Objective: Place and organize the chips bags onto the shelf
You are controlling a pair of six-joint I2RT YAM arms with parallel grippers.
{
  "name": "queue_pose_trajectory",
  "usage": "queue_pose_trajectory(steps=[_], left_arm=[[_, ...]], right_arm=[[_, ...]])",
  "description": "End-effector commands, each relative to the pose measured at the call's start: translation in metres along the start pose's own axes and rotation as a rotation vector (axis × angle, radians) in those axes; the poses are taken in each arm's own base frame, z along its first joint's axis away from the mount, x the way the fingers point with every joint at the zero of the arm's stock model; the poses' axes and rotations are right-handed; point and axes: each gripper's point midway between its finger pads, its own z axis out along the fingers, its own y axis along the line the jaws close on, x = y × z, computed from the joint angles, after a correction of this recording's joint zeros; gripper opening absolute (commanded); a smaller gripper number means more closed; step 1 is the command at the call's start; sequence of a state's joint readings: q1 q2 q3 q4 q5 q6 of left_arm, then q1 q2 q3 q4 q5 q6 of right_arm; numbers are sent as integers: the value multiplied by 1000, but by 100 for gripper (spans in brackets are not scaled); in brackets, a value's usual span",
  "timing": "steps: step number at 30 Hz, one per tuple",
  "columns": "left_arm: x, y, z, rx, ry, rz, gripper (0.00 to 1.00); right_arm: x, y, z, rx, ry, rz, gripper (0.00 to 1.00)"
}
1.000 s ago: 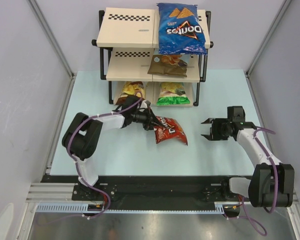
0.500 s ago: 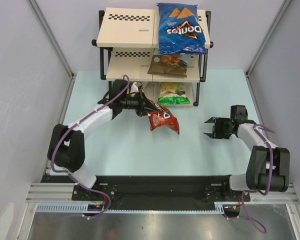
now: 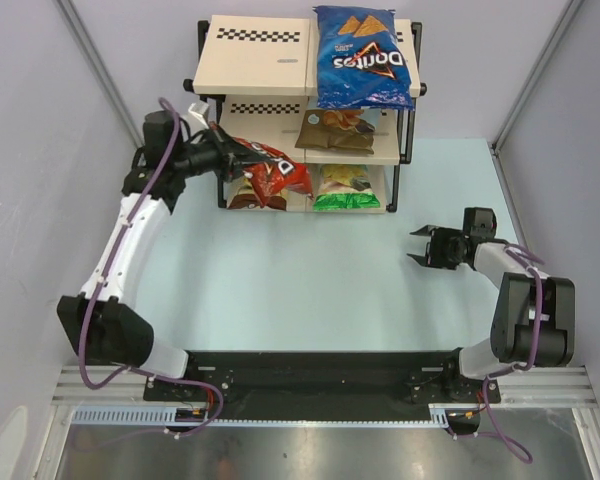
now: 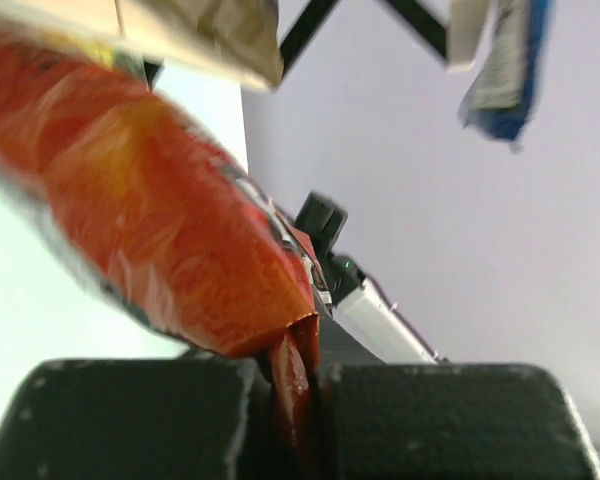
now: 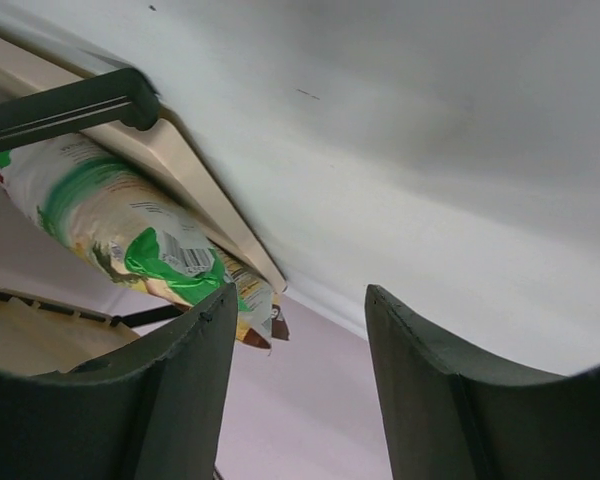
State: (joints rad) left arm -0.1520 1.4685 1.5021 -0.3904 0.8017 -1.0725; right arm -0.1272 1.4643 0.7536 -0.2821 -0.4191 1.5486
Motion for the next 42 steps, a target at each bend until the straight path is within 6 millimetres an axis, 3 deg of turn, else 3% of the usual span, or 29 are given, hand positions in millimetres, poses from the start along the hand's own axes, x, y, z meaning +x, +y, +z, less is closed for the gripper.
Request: queue_pose_trajectory(steps=[1,9,10,12,13,15,18,21,25,28,29,30,33,35,36,37,38,41,42], left_arm=[[-17,-31,-28,69,-130,56,0],[-47,-77,-49,170,-229,101,0],[-51,-92,-53,189,-239,128,0],[-53,-103,-57,192,-235,143,0],[-55,-121,-64,218,-242,175,0],[-54,-136,-71,243,-235,200,0],[-47,-180,-90,343,-217,314,0],[-38,-199,-96,396,-166,409,0],[-39,-206,-100,438,-196,496,0],[-60,-211,-95,487,-238,478,0],[-80,-208,-84,513,-265,495,0],[-88,-225,-91,543,-306,521,0],[-129,-236,-75,577,-361,528,0],[-143,-248,-76,649,-395,494,0],[-156,-238,-65,653,-399,453,0],[-162,-240,-65,678,-426,437,0],[-173,-225,-54,646,-435,404,0],[-183,-208,-41,570,-499,406,0],[-190,-187,-27,519,-501,369,0]], right_arm=[[4,28,4,-94,50,22,58],[2,51,7,-142,72,17,58],[1,51,8,-142,72,19,58],[0,53,8,-144,74,17,58],[-1,52,9,-141,74,19,58],[-3,52,10,-140,76,18,58],[-5,50,12,-135,77,18,58],[-5,50,14,-134,76,8,58],[-4,50,14,-135,80,4,58],[-3,60,13,-171,95,17,58],[-2,63,12,-184,91,16,58],[-1,70,10,-213,91,6,58],[2,77,9,-241,105,-2,58],[4,76,10,-240,121,-5,58],[4,76,10,-240,124,-11,58],[5,76,10,-238,128,-12,58],[5,74,11,-234,131,-12,59],[7,75,10,-237,140,-20,59],[6,74,10,-235,140,-20,59]])
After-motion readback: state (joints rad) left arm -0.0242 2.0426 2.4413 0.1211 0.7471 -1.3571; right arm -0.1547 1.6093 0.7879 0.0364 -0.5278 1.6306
